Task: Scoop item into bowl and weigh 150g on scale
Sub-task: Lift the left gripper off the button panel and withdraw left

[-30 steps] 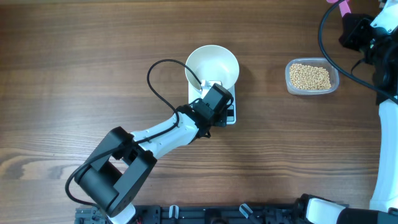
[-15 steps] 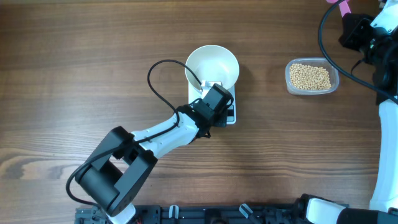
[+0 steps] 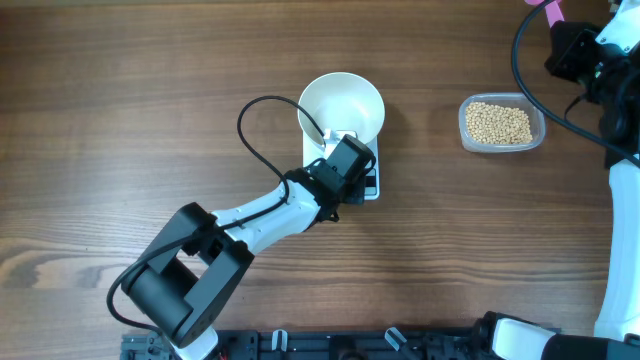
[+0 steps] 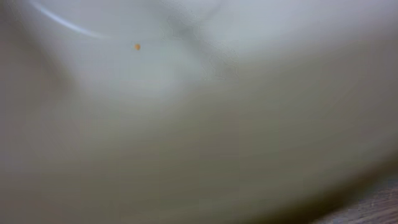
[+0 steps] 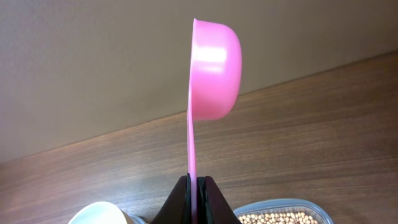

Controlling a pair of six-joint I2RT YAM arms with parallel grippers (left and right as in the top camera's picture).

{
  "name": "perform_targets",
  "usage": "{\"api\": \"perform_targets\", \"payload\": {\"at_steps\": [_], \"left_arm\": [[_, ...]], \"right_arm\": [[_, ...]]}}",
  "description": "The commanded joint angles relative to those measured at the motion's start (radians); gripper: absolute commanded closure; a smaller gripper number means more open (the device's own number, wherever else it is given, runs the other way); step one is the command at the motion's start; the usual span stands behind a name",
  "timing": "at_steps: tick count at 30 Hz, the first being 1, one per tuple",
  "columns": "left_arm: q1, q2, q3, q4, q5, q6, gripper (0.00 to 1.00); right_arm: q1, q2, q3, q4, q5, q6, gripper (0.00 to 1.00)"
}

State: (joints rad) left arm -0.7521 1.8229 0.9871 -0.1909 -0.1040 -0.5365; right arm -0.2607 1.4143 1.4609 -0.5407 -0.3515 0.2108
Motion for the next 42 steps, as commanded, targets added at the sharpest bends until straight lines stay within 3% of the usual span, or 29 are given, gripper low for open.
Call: {"api": "perform_targets", "payload": {"at_steps": [1, 22, 42], "left_arm": [[-0.005, 0.039, -0.006, -0.008, -0.018, 0.008, 0.96], [-0.003, 0.077, -0.006, -0.051, -0.017, 0.008, 0.96], [-0.003, -0.068, -0.005, -0.06, -0.017, 0.008, 0.96]], "right_arm": [[0.0, 0.002, 0.001, 0.001, -0.016, -0.014, 0.96], [-0.001, 0.002, 0.001, 0.001, -0.008, -0.014, 0.96], [0.0, 0.001, 0.001, -0.005, -0.009, -0.012, 0.96]]}}
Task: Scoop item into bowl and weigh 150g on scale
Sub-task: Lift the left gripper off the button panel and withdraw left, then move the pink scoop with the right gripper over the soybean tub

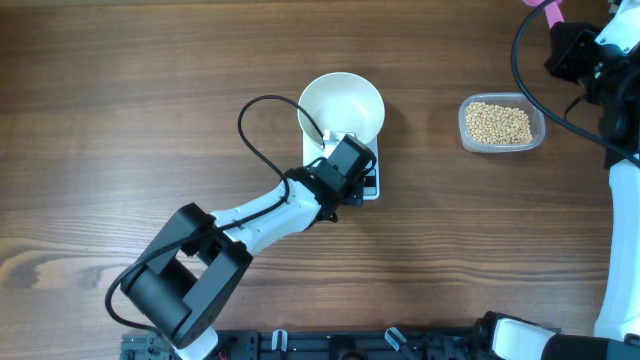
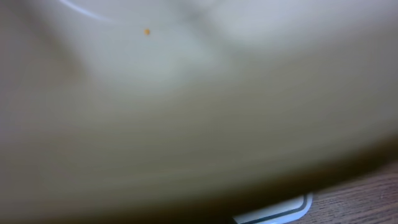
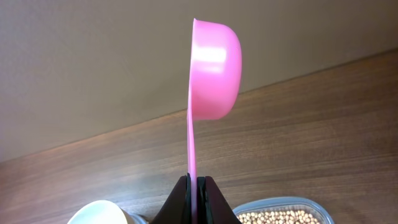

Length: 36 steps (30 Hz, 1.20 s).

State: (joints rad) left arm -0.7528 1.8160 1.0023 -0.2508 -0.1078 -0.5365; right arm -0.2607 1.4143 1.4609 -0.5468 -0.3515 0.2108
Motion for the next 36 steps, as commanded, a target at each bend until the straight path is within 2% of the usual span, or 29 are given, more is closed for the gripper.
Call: {"api": "perform_targets", "payload": {"at_steps": [1, 6, 9, 10, 13, 14, 15, 19, 20, 21, 24, 28, 36], "left_arm": [[-0.002, -0.085, -0.019, 0.0, -0.013, 0.008, 0.96], [-0.002, -0.248, -0.014, 0.0, -0.014, 0.008, 0.96], [0.012, -0.361, -0.015, -0.01, -0.017, 0.009, 0.92], [0.026, -0.406, -0.015, -0.026, -0.029, 0.009, 0.85], [0.073, -0.5, -0.015, -0.088, -0.111, 0.009, 0.77], [0.094, -0.531, -0.015, -0.117, -0.15, 0.009, 0.71], [0.126, -0.568, -0.015, -0.16, -0.2, 0.008, 0.57], [0.261, -0.671, -0.015, -0.307, -0.329, 0.008, 0.54], [0.298, -0.689, -0.015, -0.34, -0.351, 0.008, 0.38], [0.333, -0.703, -0.015, -0.367, -0.367, 0.009, 0.01], [0.439, -0.718, -0.015, -0.425, -0.377, 0.008, 0.0], [0.526, -0.713, -0.015, -0.427, -0.377, 0.008, 0.0], [0.553, -0.713, -0.015, -0.427, -0.377, 0.008, 0.0]], "right_arm": [[0.0, 0.001, 0.001, 0.001, -0.009, -0.012, 0.96], [0.0, 0.002, 0.001, -0.006, -0.009, -0.013, 0.96], [0.0, 0.002, 0.001, -0.017, -0.009, -0.014, 0.96], [0.0, 0.002, 0.001, -0.021, -0.009, -0.014, 0.96], [0.0, 0.002, 0.001, -0.035, -0.009, -0.028, 0.96], [0.0, 0.002, 0.001, -0.039, -0.009, -0.028, 0.96], [0.0, 0.002, 0.001, -0.042, -0.009, -0.027, 0.96], [0.0, 0.002, 0.001, -0.041, -0.009, -0.027, 0.96], [0.0, 0.002, 0.001, -0.041, -0.009, -0.027, 0.96], [0.0, 0.002, 0.001, -0.042, -0.009, -0.027, 0.96], [0.0, 0.002, 0.001, -0.042, -0.009, -0.027, 0.96], [0.0, 0.002, 0.001, -0.048, -0.009, -0.024, 0.96], [-0.001, 0.002, 0.001, -0.053, -0.009, 0.028, 0.96]]}}
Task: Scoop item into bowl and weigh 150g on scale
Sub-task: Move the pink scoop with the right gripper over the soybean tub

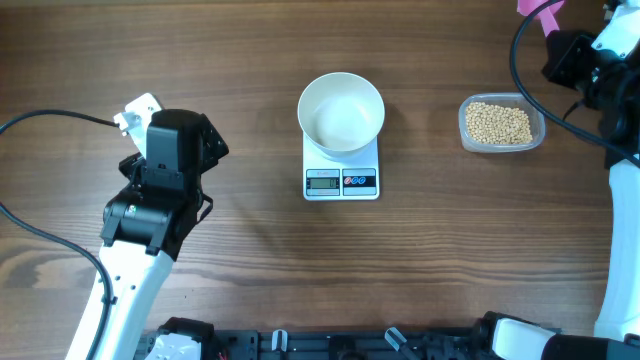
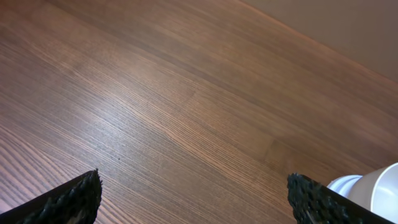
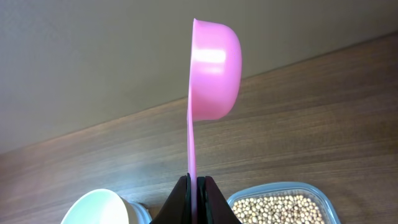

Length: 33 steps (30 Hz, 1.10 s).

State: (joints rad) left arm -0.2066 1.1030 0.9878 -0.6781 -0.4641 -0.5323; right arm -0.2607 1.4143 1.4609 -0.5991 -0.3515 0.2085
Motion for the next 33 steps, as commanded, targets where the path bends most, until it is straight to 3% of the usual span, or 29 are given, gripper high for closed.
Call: {"api": "perform_targets", "payload": {"at_steps": [1, 7, 13, 33], "left_arm": [[0.007, 0.0, 0.0, 0.0, -0.02, 0.004, 0.0], [0.007, 0.006, 0.0, 0.0, -0.02, 0.004, 0.0], [0.007, 0.006, 0.0, 0.0, -0.02, 0.004, 0.0], [0.007, 0.006, 0.0, 0.0, -0.02, 0.004, 0.0]], "right_arm": [[-0.001, 0.002, 0.001, -0.004, -0.009, 0.031, 0.96], [-0.001, 0.002, 0.001, -0.034, 0.0, 0.045, 0.96], [-0.002, 0.002, 0.001, -0.006, 0.177, 0.022, 0.96], [-0.034, 0.018, 0.001, -0.057, 0.18, -0.023, 0.96]]}}
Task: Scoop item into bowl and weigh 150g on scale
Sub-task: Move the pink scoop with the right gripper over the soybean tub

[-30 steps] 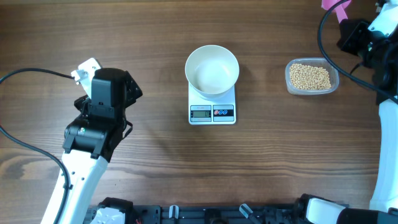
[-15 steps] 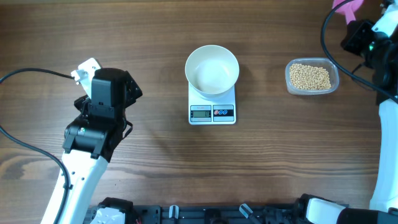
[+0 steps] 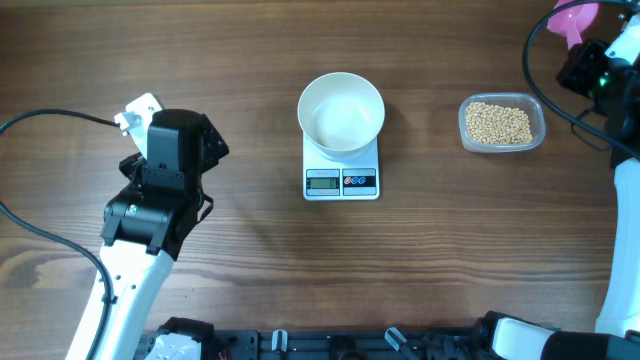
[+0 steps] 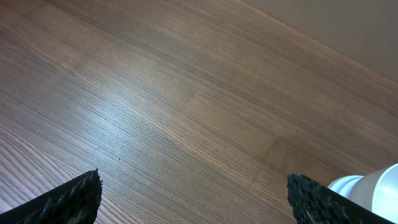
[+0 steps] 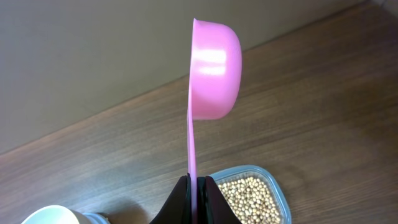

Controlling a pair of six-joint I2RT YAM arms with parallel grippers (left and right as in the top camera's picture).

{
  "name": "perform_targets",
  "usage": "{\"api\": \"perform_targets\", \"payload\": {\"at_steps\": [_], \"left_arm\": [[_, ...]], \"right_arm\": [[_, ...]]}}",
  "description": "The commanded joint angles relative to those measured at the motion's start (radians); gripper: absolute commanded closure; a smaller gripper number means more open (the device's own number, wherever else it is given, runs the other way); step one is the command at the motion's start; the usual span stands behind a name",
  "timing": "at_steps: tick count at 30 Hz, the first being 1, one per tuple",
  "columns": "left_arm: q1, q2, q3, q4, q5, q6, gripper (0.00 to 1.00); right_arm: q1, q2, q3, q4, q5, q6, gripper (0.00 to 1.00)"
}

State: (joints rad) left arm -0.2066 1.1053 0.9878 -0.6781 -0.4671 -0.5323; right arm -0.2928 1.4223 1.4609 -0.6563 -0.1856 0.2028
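Observation:
An empty white bowl (image 3: 341, 110) stands on a small white digital scale (image 3: 341, 180) at mid table; its edge (image 4: 380, 188) also shows in the left wrist view. A clear tub of pale beans (image 3: 501, 124) lies to the right, seen too as the tub (image 5: 252, 191) in the right wrist view. My right gripper (image 5: 196, 184) is shut on the handle of a pink scoop (image 5: 212, 70), held on edge high at the far right corner (image 3: 575, 17). At the left, well away from the scale, my left gripper (image 4: 193, 190) is open and holds nothing.
Black cables loop at the left edge (image 3: 40, 125) and at the right by the right arm (image 3: 530, 80). Bare wood table (image 3: 450, 260) surrounds the scale. A black rail runs along the front edge (image 3: 330, 345).
My right gripper with the pink scoop has shifted to the right, and the scoop now shows more of its bowl from above. The left arm has not moved.
At first my left gripper was right at the bowl on the scale, its camera filled by the white wall. It stayed there a moment later. Then it stood open at the far left, and remains there. The right gripper kept the scoop throughout, lately shifting right.

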Motion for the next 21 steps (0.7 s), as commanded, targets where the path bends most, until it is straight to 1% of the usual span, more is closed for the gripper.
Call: {"api": "perform_targets", "payload": {"at_steps": [1, 6, 11, 13, 17, 21], "left_arm": [[0.007, 0.004, 0.0, 0.0, -0.017, 0.004, 0.0], [0.007, 0.004, 0.0, 0.0, -0.017, 0.004, 0.0], [0.007, 0.004, 0.0, 0.0, -0.017, 0.004, 0.0], [0.007, 0.004, 0.0, 0.0, -0.017, 0.004, 0.0], [0.007, 0.004, 0.0, 0.0, -0.017, 0.004, 0.0], [0.007, 0.004, 0.0, 0.0, -0.017, 0.004, 0.0]], "right_arm": [[-0.002, 0.011, 0.001, 0.0, 0.014, -0.021, 0.96], [-0.003, 0.011, 0.001, -0.001, 0.077, -0.021, 0.96], [-0.003, 0.011, 0.001, 0.012, 0.087, -0.127, 0.96], [-0.002, 0.011, 0.001, 0.033, 0.105, -0.148, 0.96], [-0.002, 0.011, 0.001, 0.07, 0.111, -0.148, 0.96], [-0.002, 0.011, 0.001, 0.05, 0.105, -0.147, 0.96]]}}
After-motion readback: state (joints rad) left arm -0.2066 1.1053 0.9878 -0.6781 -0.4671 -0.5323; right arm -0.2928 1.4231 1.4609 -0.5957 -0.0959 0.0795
